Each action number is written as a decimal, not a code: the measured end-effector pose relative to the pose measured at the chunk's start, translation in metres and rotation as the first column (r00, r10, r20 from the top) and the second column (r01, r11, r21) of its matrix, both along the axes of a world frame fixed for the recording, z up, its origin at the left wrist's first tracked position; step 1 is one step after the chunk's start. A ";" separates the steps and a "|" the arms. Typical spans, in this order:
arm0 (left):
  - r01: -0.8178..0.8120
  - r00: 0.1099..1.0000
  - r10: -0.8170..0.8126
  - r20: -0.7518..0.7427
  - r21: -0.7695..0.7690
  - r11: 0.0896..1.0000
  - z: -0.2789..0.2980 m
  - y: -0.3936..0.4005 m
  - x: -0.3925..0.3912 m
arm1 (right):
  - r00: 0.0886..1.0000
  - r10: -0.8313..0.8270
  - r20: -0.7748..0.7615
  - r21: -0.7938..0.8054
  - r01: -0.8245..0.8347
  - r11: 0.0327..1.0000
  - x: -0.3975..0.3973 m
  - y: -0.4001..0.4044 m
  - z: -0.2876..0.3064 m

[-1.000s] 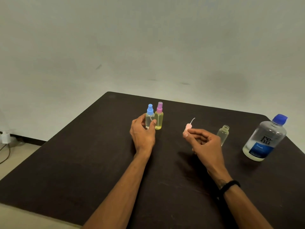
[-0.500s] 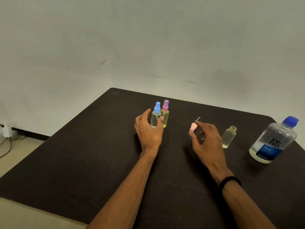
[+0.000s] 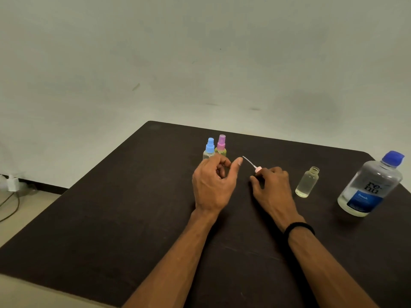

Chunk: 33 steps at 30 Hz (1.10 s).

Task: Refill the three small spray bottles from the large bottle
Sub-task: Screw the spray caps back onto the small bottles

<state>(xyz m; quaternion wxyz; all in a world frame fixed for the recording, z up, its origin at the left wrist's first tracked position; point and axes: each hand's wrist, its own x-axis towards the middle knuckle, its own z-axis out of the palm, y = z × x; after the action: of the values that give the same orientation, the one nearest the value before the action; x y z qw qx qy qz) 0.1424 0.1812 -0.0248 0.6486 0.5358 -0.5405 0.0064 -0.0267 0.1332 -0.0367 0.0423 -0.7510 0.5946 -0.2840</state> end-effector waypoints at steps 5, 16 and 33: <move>0.095 0.995 -0.096 0.042 0.022 0.995 0.000 0.005 -0.004 | 0.995 -0.033 0.094 -0.081 0.041 0.996 -0.006 0.005 -0.002; 0.249 0.941 -0.288 0.179 0.210 0.945 -0.007 0.014 -0.020 | 0.938 0.024 0.346 -0.144 0.028 0.989 -0.014 0.026 0.009; 0.237 0.901 -0.360 0.240 0.423 0.875 -0.007 -0.004 -0.105 | 0.865 0.079 0.496 -0.665 0.319 0.675 -0.067 0.043 0.034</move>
<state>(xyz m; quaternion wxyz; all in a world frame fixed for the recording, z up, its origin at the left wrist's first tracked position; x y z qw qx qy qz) 0.0378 0.1771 -0.0314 0.4306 0.5532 -0.7036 -0.1163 -0.0934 0.1763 -0.0028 -0.1314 -0.5661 0.4511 -0.6774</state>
